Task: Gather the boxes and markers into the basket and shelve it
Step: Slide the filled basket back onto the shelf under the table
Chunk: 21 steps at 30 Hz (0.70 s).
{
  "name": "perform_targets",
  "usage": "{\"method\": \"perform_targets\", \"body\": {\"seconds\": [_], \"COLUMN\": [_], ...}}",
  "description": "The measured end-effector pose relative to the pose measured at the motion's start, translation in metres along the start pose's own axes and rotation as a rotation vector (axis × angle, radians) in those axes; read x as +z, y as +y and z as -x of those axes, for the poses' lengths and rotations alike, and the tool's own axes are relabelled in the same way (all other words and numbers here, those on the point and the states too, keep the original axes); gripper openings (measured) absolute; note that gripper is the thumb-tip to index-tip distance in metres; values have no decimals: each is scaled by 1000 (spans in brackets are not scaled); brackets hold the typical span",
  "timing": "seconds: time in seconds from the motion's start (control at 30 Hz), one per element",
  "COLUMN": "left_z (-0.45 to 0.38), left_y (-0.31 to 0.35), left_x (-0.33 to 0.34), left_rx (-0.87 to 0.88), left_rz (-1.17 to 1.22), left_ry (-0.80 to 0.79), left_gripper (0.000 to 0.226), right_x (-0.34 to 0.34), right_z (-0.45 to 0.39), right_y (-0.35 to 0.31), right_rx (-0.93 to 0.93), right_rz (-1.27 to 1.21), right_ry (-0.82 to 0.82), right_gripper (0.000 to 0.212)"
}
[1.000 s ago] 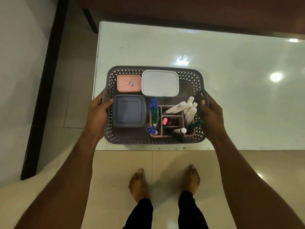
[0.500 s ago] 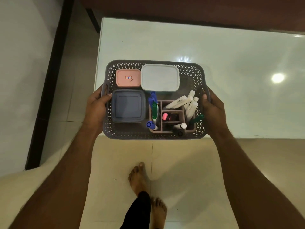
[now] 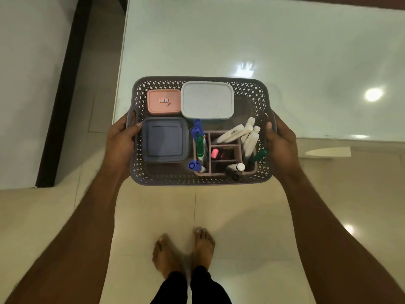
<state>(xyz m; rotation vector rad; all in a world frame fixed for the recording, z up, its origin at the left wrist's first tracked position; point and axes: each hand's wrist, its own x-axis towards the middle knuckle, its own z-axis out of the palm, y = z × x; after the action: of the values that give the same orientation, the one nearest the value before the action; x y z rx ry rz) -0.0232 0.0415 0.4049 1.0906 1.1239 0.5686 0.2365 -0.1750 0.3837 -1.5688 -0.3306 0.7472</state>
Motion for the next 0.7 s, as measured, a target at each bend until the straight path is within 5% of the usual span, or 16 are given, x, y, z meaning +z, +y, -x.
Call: {"method": "perform_targets", "body": {"seconds": [0.7], "left_z": [74], "left_y": [-165], "left_x": [-72], "left_rx": [-111], "left_rz": [-13], "left_ry": [-44], "left_gripper": [40], "right_x": [-11], "right_z": [140], "right_y": [156], "right_rx": [123], "right_rz": [8], "right_ry": [68], "right_gripper": [38]}}
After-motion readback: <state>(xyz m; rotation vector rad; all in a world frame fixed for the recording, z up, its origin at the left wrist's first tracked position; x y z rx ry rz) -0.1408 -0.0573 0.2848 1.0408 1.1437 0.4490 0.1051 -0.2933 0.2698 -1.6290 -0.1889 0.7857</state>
